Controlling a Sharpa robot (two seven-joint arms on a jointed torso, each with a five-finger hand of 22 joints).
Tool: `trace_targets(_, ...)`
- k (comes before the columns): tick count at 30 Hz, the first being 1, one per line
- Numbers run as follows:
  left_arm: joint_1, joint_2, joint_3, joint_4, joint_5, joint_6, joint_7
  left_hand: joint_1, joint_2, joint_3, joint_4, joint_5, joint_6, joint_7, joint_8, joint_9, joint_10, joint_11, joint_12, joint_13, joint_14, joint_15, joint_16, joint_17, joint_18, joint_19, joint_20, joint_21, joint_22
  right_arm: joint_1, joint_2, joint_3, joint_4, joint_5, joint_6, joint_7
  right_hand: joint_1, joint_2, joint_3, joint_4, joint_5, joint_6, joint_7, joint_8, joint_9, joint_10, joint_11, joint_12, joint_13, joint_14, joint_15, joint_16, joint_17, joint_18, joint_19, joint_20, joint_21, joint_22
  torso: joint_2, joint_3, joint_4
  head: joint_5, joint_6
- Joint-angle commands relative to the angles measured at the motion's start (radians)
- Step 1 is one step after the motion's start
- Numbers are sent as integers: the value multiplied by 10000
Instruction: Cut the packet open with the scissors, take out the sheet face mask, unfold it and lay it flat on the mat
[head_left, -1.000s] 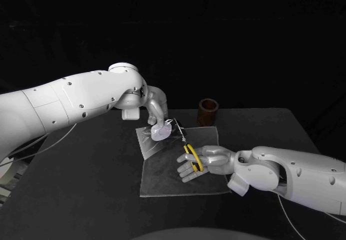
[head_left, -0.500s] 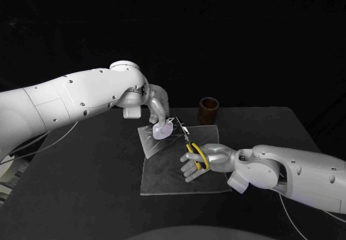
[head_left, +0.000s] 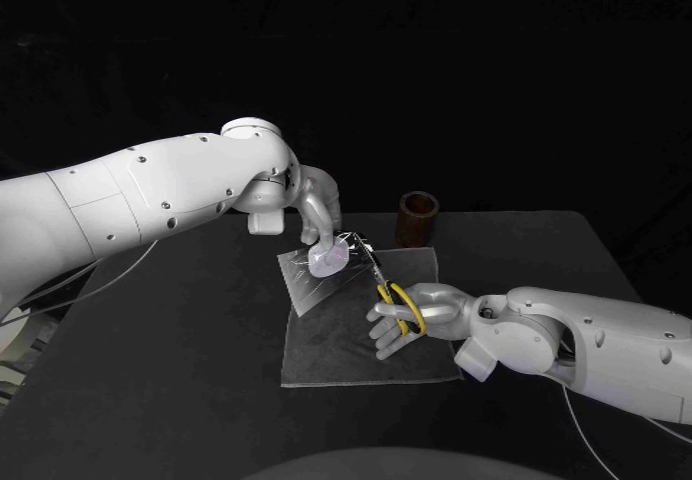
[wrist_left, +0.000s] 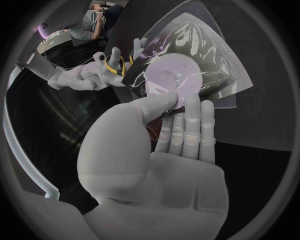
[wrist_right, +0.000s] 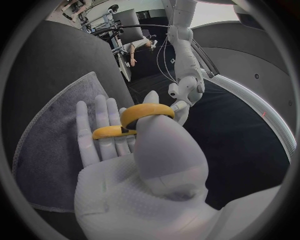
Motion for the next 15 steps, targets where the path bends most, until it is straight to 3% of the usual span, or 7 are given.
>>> trace_targets(1, -18, 40, -6, 72, -38, 144, 188, -14, 80, 72, -6, 28, 84, -17, 46, 41, 952, -360, 57, 555, 25, -71, 36, -11, 104, 47, -34, 69, 9, 28, -18, 36, -15, -84, -445, 17, 45, 165, -128, -13, -21, 246, 493, -59, 20, 701, -200, 40, 42, 273, -97, 94, 93, 777, 214, -77, 113, 27, 0, 0, -5, -6, -37)
trace_targets(7, -19, 66, -6, 96, -227, 102, 251, -15, 79, 74, -8, 27, 84, -18, 46, 44, 951, -360, 59, 557, 26, -71, 38, -13, 104, 47, -34, 72, 10, 29, -39, 35, 27, -292, -708, -128, 266, 456, -491, -29, 2, 1029, 144, -99, 220, 1620, -552, 77, 218, 1068, -418, 265, 445, 780, 776, -349, 392, 96, -2, 6, -4, -13, -101)
trace_targets(9, -19, 75, -6, 100, -278, 79, 268, -15, 79, 74, -8, 27, 84, -18, 46, 44, 951, -360, 59, 557, 26, -71, 38, -13, 104, 47, -34, 72, 10, 30, -49, 35, 43, -360, -798, -170, 445, 634, -684, -18, -5, 1494, -89, -99, 405, 2182, -788, 146, 359, 1535, -627, 419, 698, 781, 1135, -551, 565, 148, -1, 4, 0, -15, -106)
trace_targets(13, -19, 81, -6, 101, -352, 27, 302, -16, 80, 77, -11, 26, 85, -18, 46, 50, 950, -361, 63, 559, 26, -72, 40, -16, 104, 46, -35, 75, 10, 30, -80, 35, 69, -455, -999, -220, 623, 815, -929, 18, -6, 1884, -280, -141, 626, 2672, -981, 183, 525, 1931, -808, 556, 991, 775, 1444, -728, 704, 188, -7, 3, -4, -12, -130)
trace_targets(15, -19, 77, -6, 102, -411, -7, 332, -16, 80, 77, -11, 26, 85, -18, 46, 50, 950, -361, 63, 559, 26, -72, 40, -16, 104, 46, -35, 75, 10, 31, -113, 35, 84, -492, -1161, -236, 853, 999, -1120, 3, 8, 2409, -579, -30, 936, 3340, -1272, 423, 791, 2531, -1078, 869, 1388, 778, 1863, -966, 934, 282, -5, 3, 0, -24, -146)
